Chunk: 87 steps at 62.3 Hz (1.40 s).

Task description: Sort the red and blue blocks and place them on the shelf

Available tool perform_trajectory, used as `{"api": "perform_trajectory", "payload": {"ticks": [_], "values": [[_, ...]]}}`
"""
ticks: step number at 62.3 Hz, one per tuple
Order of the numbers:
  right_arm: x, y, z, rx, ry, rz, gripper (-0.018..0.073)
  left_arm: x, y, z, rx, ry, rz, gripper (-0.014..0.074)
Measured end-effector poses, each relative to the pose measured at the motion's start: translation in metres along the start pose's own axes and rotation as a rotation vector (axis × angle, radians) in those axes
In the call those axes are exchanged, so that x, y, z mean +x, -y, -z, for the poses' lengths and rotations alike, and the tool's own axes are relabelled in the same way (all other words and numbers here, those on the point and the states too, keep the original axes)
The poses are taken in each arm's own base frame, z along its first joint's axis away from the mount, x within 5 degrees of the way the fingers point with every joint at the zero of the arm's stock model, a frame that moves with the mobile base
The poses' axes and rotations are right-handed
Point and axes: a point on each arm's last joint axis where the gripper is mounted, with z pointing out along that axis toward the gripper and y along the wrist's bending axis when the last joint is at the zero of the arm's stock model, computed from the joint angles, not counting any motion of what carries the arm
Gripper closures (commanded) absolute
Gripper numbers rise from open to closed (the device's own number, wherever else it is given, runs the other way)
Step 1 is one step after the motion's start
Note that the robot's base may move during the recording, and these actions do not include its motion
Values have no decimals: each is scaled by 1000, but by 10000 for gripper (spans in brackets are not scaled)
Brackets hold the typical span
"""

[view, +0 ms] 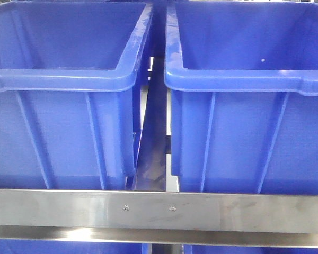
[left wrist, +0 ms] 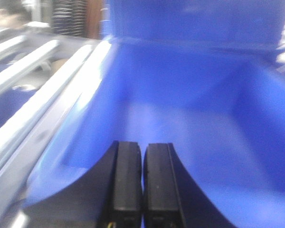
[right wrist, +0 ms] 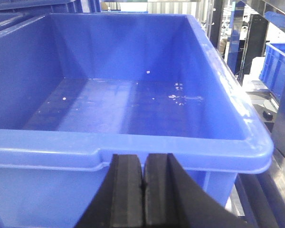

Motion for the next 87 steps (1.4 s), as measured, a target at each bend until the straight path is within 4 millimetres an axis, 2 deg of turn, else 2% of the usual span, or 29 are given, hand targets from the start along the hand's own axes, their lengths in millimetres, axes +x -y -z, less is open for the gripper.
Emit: {"api": "perform_trajectory", "payload": {"ticks": [14,87], "values": [[0,0,0,0,0,0,508,22,-3,14,-6,42,-66,472],[0,0,0,0,2,0,508,25,0,18,45,24,-72,472]]}}
